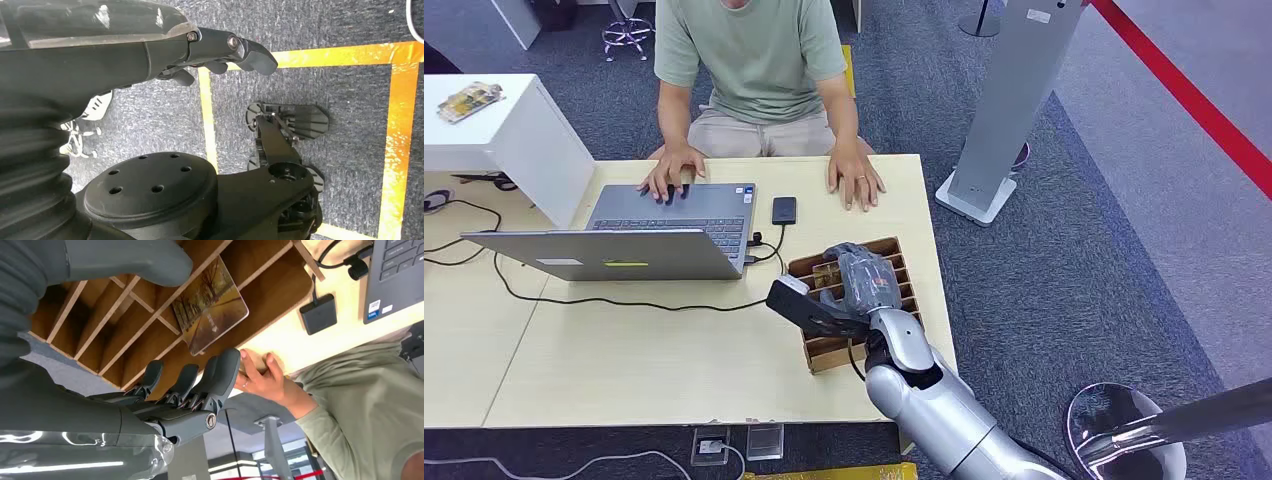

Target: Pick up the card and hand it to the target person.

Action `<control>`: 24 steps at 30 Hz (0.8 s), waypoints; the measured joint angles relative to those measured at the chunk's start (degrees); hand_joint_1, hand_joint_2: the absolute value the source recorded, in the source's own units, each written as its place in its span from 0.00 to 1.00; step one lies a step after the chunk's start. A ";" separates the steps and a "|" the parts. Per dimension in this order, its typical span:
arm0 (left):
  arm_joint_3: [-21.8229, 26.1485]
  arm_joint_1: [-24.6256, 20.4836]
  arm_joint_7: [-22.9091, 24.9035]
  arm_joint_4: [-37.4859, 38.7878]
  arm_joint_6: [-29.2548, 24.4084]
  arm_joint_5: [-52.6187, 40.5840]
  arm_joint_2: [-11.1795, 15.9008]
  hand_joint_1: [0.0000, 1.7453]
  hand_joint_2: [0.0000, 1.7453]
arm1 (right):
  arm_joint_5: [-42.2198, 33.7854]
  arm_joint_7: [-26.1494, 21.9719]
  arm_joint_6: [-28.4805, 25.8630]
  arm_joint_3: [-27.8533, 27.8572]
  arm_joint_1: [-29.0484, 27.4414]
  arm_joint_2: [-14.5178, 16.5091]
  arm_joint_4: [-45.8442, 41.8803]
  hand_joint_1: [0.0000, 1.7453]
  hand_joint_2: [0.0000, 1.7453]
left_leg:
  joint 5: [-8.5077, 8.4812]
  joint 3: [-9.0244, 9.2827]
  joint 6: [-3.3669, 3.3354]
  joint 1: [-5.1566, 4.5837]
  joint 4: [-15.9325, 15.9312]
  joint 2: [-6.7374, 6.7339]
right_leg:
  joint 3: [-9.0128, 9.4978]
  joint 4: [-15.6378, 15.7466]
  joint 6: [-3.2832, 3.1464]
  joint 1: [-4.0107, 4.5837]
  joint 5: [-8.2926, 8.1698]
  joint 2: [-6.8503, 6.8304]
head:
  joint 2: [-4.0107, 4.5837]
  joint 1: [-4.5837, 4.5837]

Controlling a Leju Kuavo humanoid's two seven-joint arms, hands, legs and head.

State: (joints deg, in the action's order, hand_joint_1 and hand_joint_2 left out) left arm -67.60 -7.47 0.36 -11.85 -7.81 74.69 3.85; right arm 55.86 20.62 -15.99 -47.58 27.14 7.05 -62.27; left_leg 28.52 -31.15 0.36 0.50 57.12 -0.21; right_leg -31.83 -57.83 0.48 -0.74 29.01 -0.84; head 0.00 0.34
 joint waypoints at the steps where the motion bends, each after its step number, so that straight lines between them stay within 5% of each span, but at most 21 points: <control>1: 0.00 0.00 0.00 0.00 0.00 0.00 0.00 0.00 1.00 | -0.06 -0.08 -0.01 0.00 0.01 0.02 0.14 0.40 1.00 | 0.00 0.00 0.00 0.00 0.00 0.00 | 0.00 0.00 0.00 0.00 0.00 0.00 | 0.00 0.01; 18: 0.00 0.13 0.03 0.01 -0.08 0.09 0.00 0.00 1.00 | -1.55 -1.05 -0.86 -0.15 1.10 1.03 3.86 0.43 1.00 | 0.00 0.02 0.00 0.00 0.00 -0.01 | 0.01 0.00 0.00 0.00 0.00 0.01 | -0.01 0.01; 24: 0.00 0.16 0.19 0.00 -0.08 0.05 0.00 0.00 1.00 | -1.85 -1.10 -1.06 -0.26 1.20 1.39 4.82 0.54 1.00 | -0.01 0.04 0.00 0.00 0.00 -0.01 | 0.02 0.00 0.00 0.00 0.00 0.00 | 0.00 -0.01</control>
State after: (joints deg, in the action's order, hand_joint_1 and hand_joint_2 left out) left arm -67.60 -7.31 0.55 -11.85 -7.89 74.73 3.85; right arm 54.00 19.52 -17.05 -47.84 28.34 8.44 -57.45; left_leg 28.52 -31.11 0.36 0.50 57.12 -0.22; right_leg -31.81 -57.83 0.48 -0.74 29.01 -0.83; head 0.00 0.33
